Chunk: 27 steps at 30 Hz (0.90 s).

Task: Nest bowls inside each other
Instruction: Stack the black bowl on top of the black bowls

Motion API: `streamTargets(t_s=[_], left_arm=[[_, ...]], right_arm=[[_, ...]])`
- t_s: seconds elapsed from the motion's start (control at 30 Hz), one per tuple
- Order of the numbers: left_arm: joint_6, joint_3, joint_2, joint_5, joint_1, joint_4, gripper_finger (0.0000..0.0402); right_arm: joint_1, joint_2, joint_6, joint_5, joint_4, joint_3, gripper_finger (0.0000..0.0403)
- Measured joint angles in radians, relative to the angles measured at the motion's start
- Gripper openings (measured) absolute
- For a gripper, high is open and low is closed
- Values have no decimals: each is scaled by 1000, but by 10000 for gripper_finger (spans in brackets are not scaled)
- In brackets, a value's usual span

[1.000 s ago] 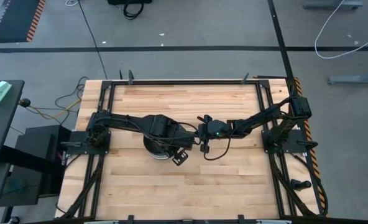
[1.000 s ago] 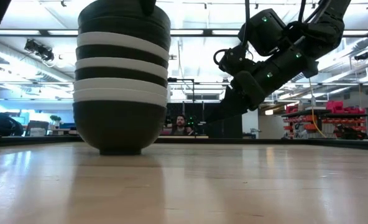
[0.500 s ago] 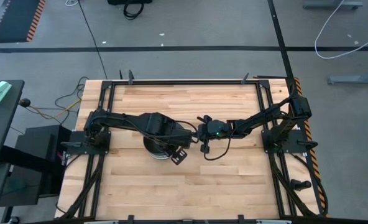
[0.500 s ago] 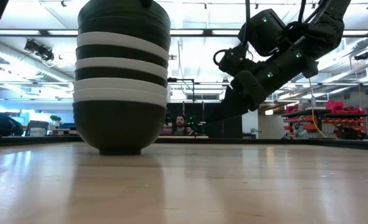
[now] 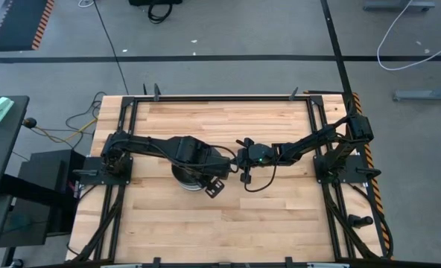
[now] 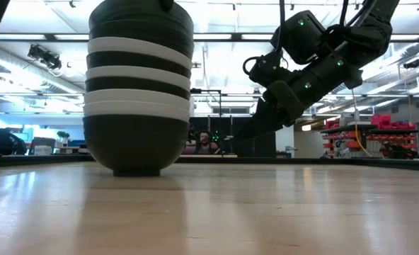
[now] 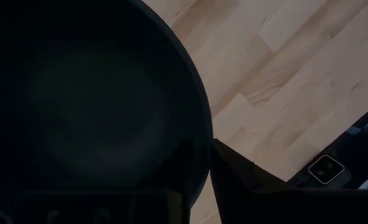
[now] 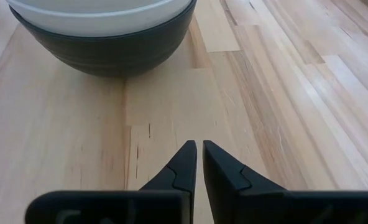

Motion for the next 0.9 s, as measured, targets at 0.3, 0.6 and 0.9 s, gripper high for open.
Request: streamTargets(t_s=[0.3, 0.6, 0.9], left_arm=[[12, 0, 0, -54, -18, 0, 64], [30, -10, -1, -78, -20, 1, 51], [8, -10, -29, -73, -26, 1, 50]], right_arm=[[0, 0, 0, 0, 0, 0, 39], [0, 0, 1, -9, -17, 0, 39], [0, 0, 1, -8, -20, 0, 39]])
